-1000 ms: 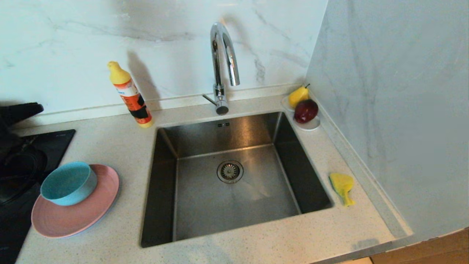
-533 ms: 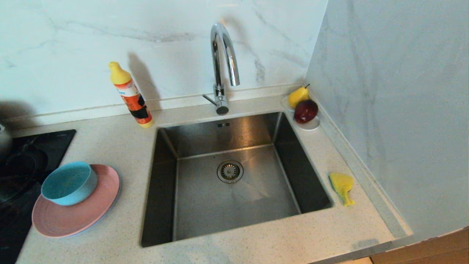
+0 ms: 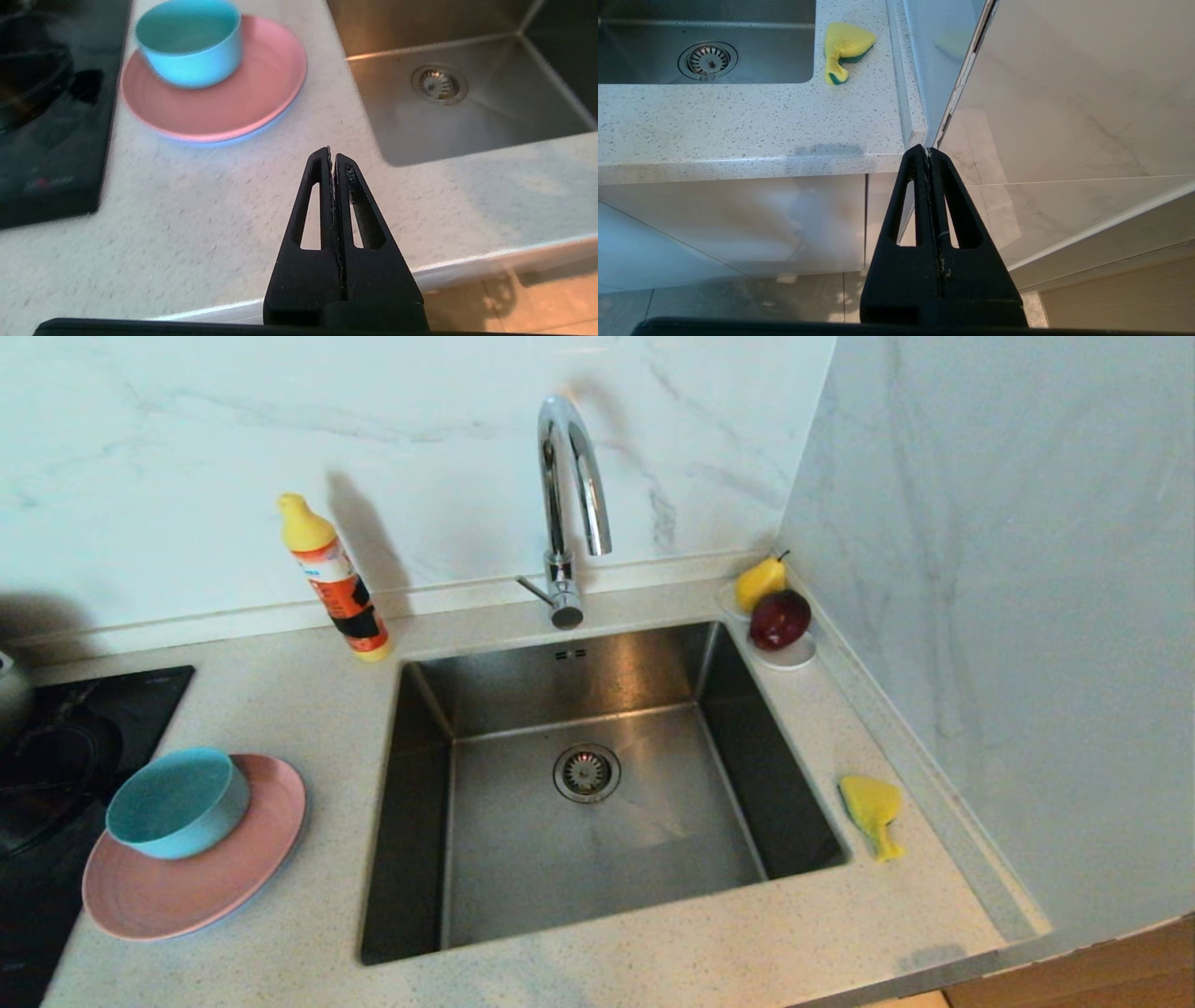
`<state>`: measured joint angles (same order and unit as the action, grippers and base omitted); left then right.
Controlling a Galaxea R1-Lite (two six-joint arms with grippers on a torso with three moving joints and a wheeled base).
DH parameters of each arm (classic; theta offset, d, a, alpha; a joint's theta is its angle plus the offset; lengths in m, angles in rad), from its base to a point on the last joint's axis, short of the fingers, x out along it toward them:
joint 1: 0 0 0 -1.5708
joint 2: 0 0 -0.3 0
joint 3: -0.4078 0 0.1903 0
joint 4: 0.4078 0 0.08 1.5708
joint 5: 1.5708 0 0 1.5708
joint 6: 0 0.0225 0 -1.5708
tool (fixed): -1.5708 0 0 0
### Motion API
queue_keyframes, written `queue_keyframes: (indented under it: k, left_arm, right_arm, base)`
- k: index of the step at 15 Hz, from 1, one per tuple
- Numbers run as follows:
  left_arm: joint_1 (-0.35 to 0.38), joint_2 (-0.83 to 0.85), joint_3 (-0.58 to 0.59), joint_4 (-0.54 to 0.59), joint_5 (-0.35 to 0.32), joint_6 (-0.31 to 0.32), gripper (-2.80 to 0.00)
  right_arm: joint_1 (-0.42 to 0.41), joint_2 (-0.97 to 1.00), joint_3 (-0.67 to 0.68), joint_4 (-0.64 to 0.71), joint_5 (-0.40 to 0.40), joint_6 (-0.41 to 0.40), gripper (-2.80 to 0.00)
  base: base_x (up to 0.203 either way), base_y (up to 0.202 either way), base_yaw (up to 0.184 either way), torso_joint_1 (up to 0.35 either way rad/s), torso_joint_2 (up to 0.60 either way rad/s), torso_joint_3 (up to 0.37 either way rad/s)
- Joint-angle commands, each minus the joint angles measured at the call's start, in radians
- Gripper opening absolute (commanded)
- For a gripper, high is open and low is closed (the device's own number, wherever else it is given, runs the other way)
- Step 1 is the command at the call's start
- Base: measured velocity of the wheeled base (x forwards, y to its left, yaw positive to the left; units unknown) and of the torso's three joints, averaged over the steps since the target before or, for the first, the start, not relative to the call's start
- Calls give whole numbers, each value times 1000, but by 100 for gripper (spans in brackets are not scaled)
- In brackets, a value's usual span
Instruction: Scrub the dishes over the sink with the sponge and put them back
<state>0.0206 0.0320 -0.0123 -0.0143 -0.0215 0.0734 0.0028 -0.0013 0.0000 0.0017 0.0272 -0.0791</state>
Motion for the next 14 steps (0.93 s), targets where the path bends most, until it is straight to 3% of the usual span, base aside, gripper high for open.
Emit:
queue_keyframes:
  k: [1, 7, 14]
  left_arm:
    - [-4, -31, 31, -3, -1, 2, -280]
    - [-4, -31, 31, -3, 8, -38, -280]
    - [-4, -31, 31, -3, 8, -40, -280]
  right_arm:
    - [0, 0, 0, 0, 0, -1, -280]
    - [0, 0, 0, 2, 4, -13, -280]
    - [0, 1, 0, -4, -15, 71, -280]
  base:
    - [0, 0, 0, 0, 0, 0]
    - [0, 0, 0, 0, 0, 0]
    - [0, 0, 0, 0, 0, 0]
